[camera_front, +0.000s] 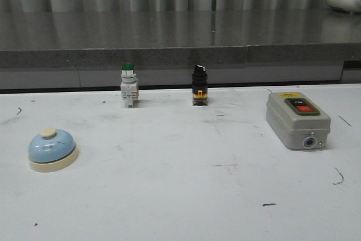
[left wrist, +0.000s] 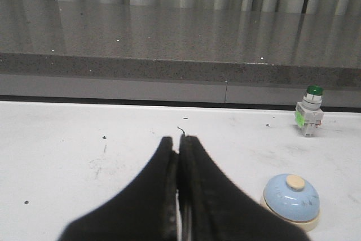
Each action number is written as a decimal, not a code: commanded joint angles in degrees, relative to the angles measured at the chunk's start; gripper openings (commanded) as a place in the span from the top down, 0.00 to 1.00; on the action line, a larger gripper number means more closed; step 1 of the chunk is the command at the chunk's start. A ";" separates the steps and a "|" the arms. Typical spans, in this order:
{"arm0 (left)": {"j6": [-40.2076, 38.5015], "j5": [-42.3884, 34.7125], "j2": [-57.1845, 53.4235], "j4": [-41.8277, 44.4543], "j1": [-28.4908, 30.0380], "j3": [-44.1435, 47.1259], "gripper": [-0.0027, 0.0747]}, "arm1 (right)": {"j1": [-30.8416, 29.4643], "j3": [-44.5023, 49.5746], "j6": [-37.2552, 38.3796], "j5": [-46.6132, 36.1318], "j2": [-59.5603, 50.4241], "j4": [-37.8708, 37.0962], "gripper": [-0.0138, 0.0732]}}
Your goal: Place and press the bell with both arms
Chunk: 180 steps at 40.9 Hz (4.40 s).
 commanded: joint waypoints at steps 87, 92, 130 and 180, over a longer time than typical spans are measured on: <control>-0.47 1.19 25.23 -3.44 0.16 -24.99 0.99 | -0.18 -31.28 -0.28 2.22 26.07 0.48 0.91; -0.47 1.19 25.23 -3.44 0.16 -24.99 0.94 | -0.18 -31.28 -0.28 2.22 26.07 0.48 0.91; -0.33 10.62 62.36 -4.73 -17.41 -37.77 0.16 | -0.18 -31.28 -0.28 2.28 26.07 0.48 0.91; 2.15 30.08 102.33 -3.61 -20.50 -64.77 0.70 | -0.18 -31.28 -0.34 2.16 26.07 0.48 0.91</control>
